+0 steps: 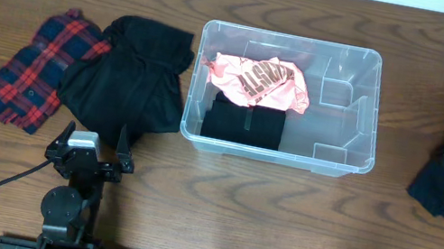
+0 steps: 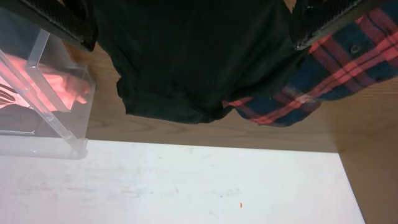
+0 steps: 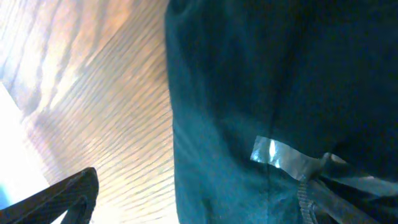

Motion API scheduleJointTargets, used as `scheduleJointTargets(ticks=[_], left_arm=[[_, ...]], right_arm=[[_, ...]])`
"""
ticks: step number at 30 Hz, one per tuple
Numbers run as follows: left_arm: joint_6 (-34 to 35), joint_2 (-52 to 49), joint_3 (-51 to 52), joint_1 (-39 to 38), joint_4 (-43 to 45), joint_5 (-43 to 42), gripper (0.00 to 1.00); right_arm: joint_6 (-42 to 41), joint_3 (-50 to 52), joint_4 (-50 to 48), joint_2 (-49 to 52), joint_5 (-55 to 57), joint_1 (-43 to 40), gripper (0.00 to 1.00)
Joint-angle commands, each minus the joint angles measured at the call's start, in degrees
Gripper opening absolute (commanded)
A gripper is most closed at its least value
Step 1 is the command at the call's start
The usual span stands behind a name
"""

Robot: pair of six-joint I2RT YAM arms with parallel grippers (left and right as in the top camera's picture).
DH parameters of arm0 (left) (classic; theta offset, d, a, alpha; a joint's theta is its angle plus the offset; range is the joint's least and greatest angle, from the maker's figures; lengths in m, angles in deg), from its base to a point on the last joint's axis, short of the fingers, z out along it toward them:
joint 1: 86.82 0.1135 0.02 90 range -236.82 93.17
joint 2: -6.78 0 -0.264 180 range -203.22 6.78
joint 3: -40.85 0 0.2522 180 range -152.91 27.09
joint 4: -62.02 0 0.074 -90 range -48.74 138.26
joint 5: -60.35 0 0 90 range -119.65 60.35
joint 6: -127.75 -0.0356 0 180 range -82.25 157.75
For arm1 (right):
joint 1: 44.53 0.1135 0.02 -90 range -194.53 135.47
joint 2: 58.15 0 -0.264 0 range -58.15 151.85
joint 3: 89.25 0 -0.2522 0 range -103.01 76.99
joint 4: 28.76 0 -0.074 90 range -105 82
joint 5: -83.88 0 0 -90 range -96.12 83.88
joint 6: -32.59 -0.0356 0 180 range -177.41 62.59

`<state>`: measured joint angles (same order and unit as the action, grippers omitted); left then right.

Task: Pack container
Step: 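Move the right gripper to the dark navy garment and grasp it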

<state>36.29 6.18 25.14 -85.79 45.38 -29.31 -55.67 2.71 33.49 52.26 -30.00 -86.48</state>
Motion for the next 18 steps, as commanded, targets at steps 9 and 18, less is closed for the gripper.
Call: scheduleJointTargets(ticks=[9,18], left_arm=[[0.3,0.4,1.7,0.3,-1.2,0.3,0.98],[0.3,0.4,1.7,0.3,-1.1,0.3,0.98]], right_arm=[[-0.9,-0.5,0.0,-12.4,12.0,-1.7,0.99],[-0.4,1.8,-4.6,-8.3,13.6,-5.0,0.99]])
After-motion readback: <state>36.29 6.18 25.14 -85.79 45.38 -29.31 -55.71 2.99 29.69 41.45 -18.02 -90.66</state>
